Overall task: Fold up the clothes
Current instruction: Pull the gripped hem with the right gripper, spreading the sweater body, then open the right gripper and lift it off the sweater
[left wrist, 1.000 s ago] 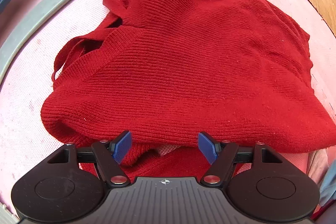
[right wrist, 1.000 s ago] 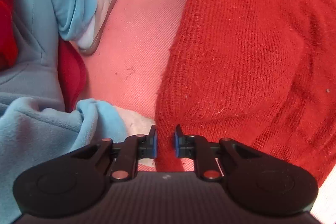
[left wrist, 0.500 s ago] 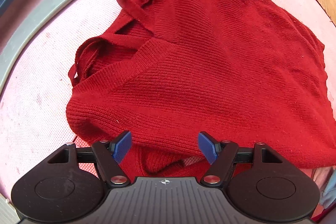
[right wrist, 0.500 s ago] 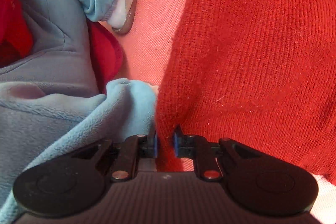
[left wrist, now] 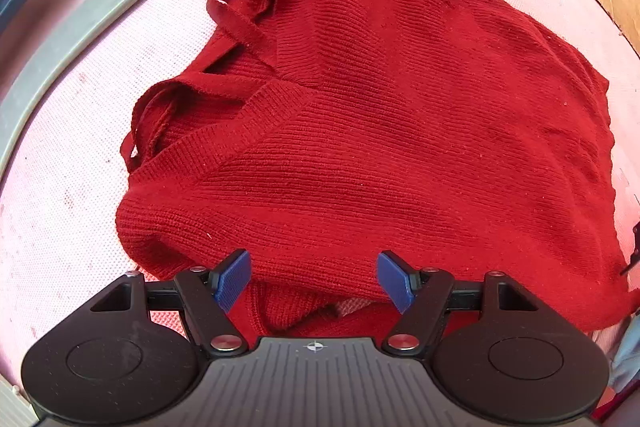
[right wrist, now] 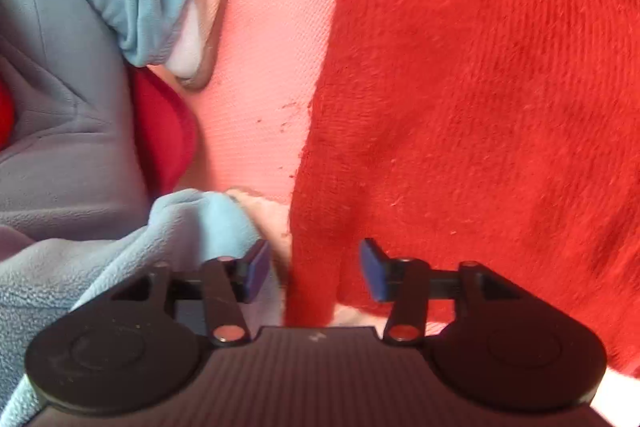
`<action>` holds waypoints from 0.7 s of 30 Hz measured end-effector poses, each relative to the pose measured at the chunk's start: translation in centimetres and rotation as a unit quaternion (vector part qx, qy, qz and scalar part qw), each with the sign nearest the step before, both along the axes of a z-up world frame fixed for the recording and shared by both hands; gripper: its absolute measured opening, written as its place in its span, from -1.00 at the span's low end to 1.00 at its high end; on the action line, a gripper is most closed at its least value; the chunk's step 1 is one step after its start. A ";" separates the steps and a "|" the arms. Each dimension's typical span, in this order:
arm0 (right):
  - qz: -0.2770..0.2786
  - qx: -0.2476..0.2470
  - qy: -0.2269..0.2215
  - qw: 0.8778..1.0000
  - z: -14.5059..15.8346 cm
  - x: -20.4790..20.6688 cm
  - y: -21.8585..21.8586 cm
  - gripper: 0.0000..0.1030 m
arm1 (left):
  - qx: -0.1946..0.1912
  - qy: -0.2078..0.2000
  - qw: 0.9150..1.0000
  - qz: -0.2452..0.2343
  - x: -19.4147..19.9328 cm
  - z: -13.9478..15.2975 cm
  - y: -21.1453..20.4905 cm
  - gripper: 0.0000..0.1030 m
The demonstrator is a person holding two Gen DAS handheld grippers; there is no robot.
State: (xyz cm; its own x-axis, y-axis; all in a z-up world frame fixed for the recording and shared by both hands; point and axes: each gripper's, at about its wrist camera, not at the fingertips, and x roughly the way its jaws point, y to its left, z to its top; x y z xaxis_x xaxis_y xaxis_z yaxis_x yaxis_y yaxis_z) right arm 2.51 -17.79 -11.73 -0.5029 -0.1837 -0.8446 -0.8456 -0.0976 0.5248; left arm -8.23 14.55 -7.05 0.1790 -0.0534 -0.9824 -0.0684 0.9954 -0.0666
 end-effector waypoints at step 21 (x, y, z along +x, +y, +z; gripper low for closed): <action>-0.190 0.079 -0.210 0.956 3.4 10.3 -5.0 0.61 | -0.048 -0.067 0.991 -0.106 3.9 6.4 -10.4 0.39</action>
State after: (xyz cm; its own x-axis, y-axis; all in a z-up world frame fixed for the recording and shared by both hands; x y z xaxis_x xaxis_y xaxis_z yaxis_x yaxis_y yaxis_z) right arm 12.80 -22.79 -8.37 -0.1180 0.0921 -0.9887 -0.9685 0.2093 0.1351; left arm -4.33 4.18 -0.63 0.2817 -0.1968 -0.9391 0.1574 0.9750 -0.1571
